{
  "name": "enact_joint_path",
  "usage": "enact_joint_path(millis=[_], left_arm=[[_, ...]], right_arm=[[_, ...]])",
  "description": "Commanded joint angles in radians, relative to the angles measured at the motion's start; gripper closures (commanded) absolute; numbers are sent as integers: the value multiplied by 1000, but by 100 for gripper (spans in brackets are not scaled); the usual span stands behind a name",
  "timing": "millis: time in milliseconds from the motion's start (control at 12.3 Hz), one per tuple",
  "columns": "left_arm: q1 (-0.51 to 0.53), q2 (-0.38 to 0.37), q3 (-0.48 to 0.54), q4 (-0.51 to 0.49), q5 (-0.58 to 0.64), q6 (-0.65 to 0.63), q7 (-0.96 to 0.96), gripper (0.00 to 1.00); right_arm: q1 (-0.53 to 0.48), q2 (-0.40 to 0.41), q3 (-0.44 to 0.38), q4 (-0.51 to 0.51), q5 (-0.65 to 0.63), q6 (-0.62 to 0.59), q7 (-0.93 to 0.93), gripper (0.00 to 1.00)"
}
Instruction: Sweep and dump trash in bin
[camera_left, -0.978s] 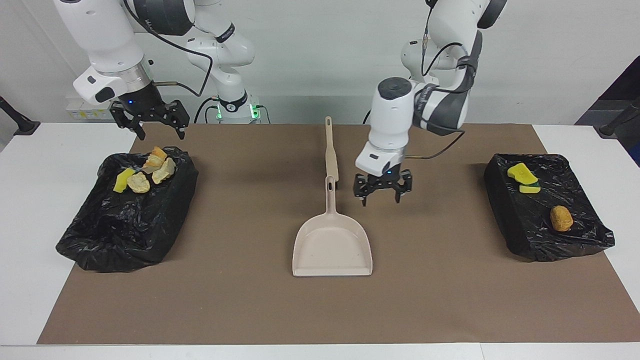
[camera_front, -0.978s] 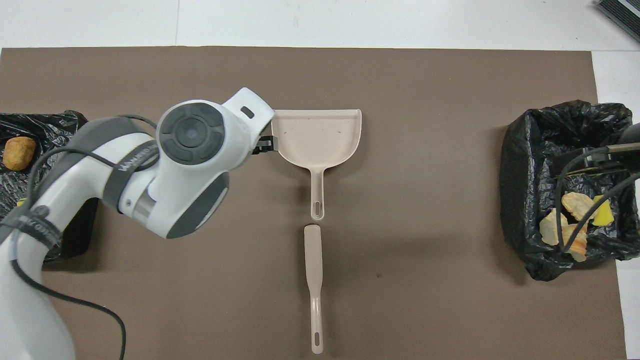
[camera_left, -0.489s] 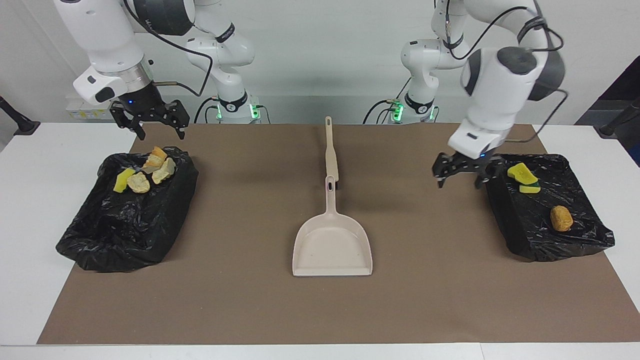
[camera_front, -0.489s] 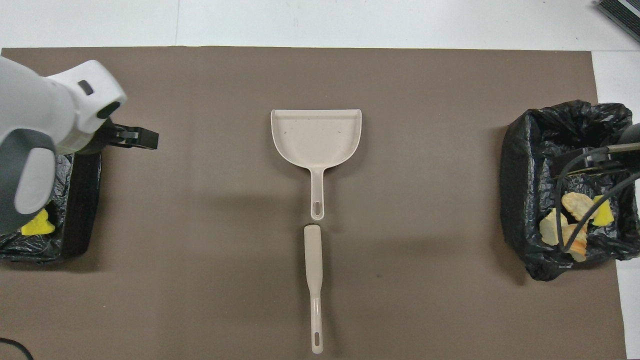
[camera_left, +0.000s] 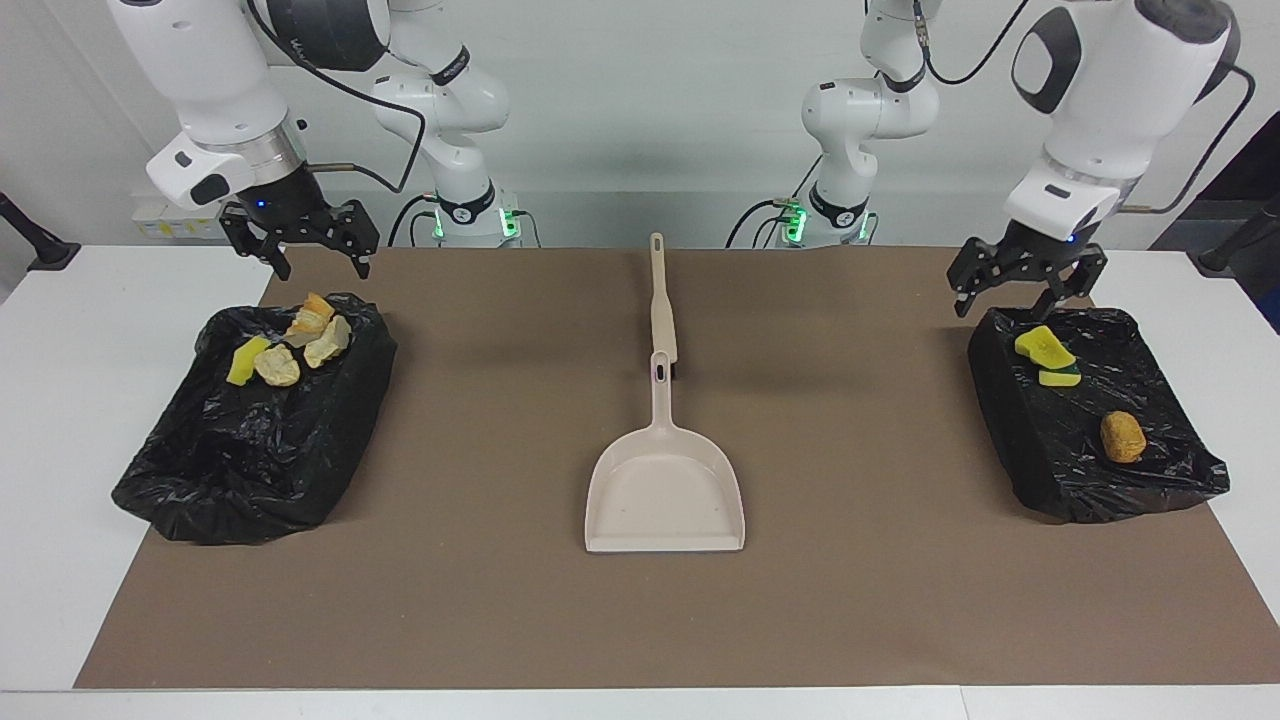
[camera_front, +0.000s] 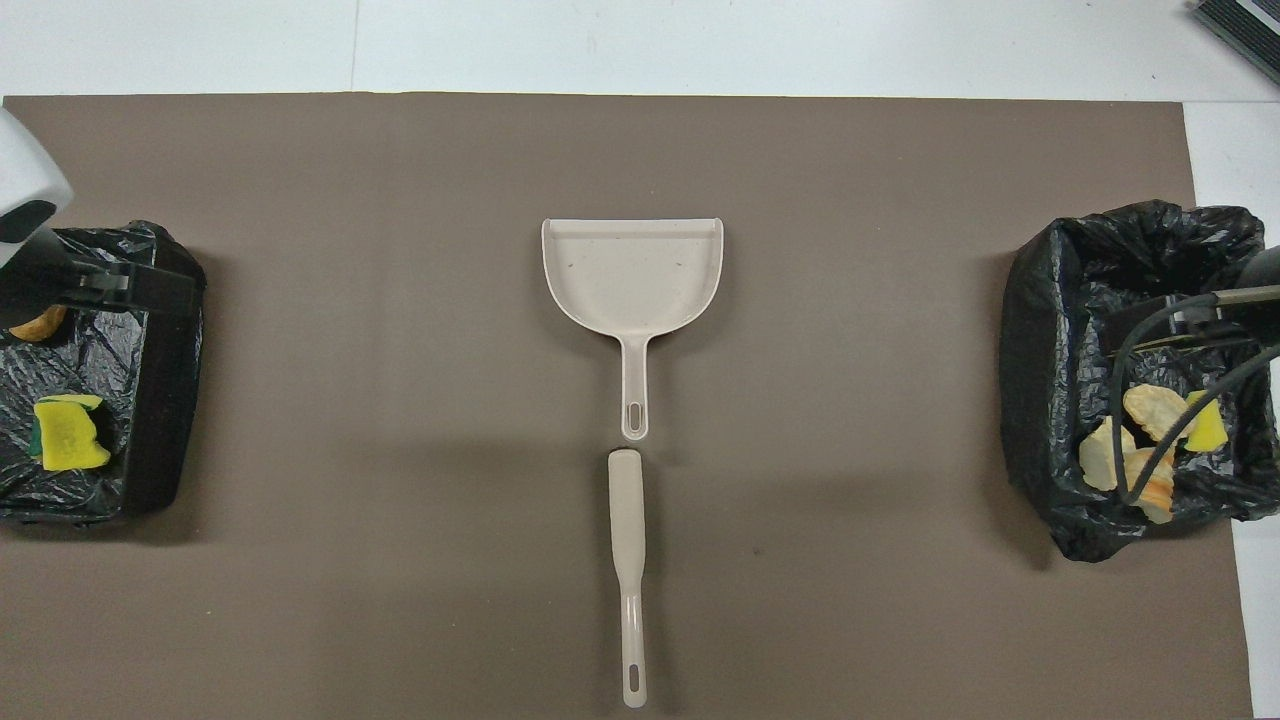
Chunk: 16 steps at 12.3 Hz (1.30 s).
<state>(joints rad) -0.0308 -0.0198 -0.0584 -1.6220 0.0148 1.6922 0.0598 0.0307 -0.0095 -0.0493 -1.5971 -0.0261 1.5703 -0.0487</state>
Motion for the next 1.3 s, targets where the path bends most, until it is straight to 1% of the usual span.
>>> enact_joint_path(millis=[0, 81, 163, 326, 652, 815, 1059, 1222], left_arm=[[14, -12, 15, 56, -4, -127, 24, 0], [14, -22, 11, 56, -4, -141, 31, 0], [15, -49, 8, 50, -6, -144, 35, 0], [15, -60, 15, 57, -6, -216, 34, 0], [12, -101, -3, 64, -18, -229, 18, 0], [11, -127, 0, 48, -19, -221, 21, 0], [12, -127, 2, 48, -19, -218, 20, 0], [12, -129, 2, 47, -30, -227, -14, 0]], right_arm=[[-15, -23, 8, -24, 9, 0, -19, 0], [-15, -23, 8, -24, 9, 0, -19, 0], [-15, -23, 8, -24, 9, 0, -19, 0], [-15, -23, 8, -24, 9, 0, -19, 0], [-15, -23, 8, -24, 9, 0, -19, 0], [-15, -23, 8, -24, 9, 0, -19, 0], [-15, -23, 8, -24, 9, 0, -19, 0], [-15, -23, 8, -24, 9, 0, -19, 0]])
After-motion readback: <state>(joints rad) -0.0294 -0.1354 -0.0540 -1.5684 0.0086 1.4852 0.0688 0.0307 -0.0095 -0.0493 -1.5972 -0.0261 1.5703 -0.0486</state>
